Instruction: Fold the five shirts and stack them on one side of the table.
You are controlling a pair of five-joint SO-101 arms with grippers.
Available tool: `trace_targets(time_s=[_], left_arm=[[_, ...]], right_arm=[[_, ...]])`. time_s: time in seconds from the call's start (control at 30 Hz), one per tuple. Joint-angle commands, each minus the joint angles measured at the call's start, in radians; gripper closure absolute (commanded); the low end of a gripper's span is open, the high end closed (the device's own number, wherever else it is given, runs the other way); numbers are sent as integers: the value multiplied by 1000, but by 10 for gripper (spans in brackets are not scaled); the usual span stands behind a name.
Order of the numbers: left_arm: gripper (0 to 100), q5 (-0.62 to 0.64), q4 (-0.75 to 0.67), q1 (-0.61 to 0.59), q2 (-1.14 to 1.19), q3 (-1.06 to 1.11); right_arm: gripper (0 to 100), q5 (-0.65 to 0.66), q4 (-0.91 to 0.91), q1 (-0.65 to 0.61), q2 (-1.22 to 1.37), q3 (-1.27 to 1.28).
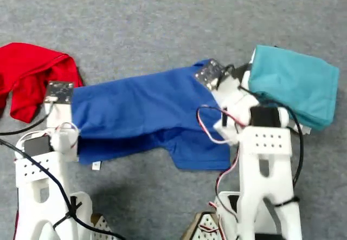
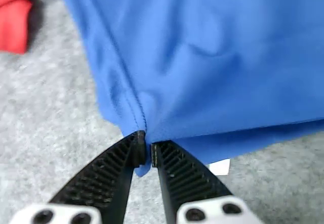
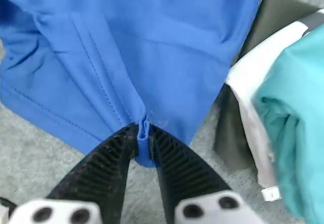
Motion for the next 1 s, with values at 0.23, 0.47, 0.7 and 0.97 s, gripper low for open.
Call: trace_targets(time_s=[0.23,0.47,0.7,0.97], left_arm=[[982,-41,3,-43,-8,14],[982,-40,3,-38,-8,49],[982,-54,35,-44,-8,84],[822,-55,213,-44,-16,-48]], right_arm=[[995,55,-14,30,-165,171],[995,75,-14,24,-193,234],[852,158,2,28,-193,232],[806,221,95,30,-194,173]])
